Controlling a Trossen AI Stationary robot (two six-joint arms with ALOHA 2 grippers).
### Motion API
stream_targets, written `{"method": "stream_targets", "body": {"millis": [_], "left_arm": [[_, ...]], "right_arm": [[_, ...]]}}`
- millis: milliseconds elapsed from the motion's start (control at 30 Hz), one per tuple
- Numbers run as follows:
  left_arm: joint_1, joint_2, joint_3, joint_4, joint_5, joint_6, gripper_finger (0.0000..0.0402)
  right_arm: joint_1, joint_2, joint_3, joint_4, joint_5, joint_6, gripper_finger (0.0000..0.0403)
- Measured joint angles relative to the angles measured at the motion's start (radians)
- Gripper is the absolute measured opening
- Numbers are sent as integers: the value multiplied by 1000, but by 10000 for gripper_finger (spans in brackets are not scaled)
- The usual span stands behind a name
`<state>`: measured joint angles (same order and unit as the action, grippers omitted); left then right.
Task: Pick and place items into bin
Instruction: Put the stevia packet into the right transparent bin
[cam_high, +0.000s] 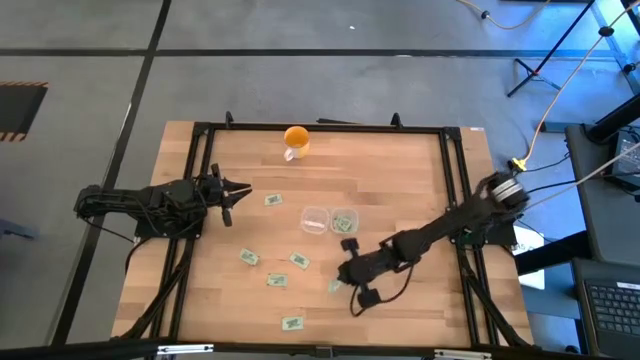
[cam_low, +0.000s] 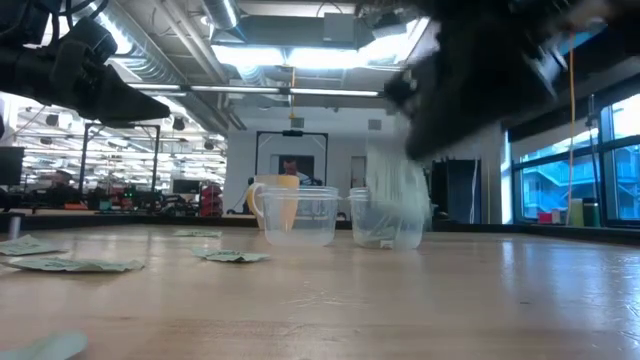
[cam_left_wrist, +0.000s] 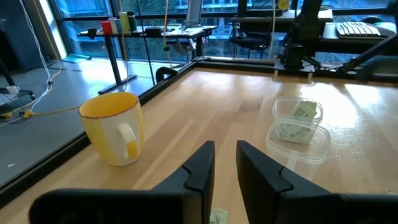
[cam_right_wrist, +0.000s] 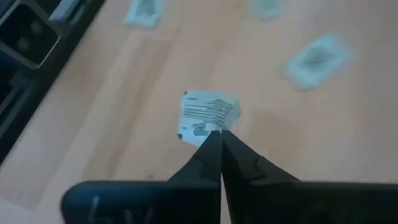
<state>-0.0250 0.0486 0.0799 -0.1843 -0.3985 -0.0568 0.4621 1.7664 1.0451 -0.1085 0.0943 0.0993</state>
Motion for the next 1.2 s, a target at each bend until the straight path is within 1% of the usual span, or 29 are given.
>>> {"method": "stream_targets", "body": {"millis": [100,200,267,333,533,700,867,1067,1200], "left_arm": [[0,0,0,0,0,0,61],[0,0,0,0,0,0,61],[0,0,0,0,0,0,61],[0,0,0,1,0,0,61],[0,0,0,1,-1,0,61],[0,0,0,0,-1,0,61],[0,0,0,0,-1,0,61],[0,0,0,0,-1,0,61],[0,0,0,1,-1,0,61]], "right_arm": [[-7,-112,1,-85,77,-7,2],[-28,-212,2,-208,198,1,2],[-54,-257,1,-289,276,1,2],[-92,-285,1,-325,314,0,2],[-243,-270,-23,-372,274,-11,1],[-326,-247,-71,-353,249,-19,1],[-354,-230,-85,-287,151,-28,1],[-357,-194,-87,-288,139,3,1],[-357,-172,-87,-287,137,8,12]]}}
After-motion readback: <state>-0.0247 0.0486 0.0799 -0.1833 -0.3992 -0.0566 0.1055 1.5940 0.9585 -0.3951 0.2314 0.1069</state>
